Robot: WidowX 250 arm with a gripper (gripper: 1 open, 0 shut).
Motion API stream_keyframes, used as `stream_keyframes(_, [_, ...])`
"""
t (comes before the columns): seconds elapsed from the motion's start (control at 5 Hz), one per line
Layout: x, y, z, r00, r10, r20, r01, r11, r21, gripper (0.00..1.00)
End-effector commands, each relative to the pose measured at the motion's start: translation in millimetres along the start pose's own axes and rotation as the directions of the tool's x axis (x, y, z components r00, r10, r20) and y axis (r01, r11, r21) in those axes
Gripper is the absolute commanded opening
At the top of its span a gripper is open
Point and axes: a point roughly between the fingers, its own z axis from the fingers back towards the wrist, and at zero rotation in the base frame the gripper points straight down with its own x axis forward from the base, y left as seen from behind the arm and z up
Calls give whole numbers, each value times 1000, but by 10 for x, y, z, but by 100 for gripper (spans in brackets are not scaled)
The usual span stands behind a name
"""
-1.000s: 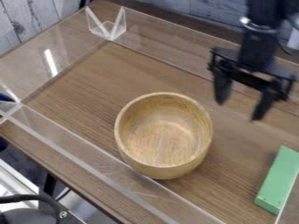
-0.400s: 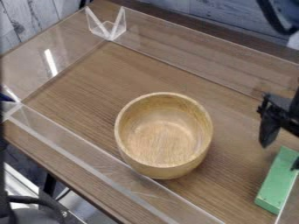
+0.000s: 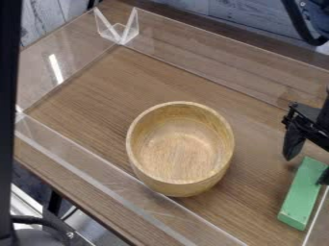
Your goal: Put the green block in the brown bowl
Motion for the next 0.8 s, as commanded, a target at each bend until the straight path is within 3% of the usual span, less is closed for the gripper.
stream_keyframes(0.0, [59,28,-74,999,42,1,-42,999,0,100])
stream_keyframes(0.2, [56,20,-49,996,76,-37,-76,997,3,100])
stream_keyframes(0.6, [78,30,-18,994,87,-64,-85,996,22,100])
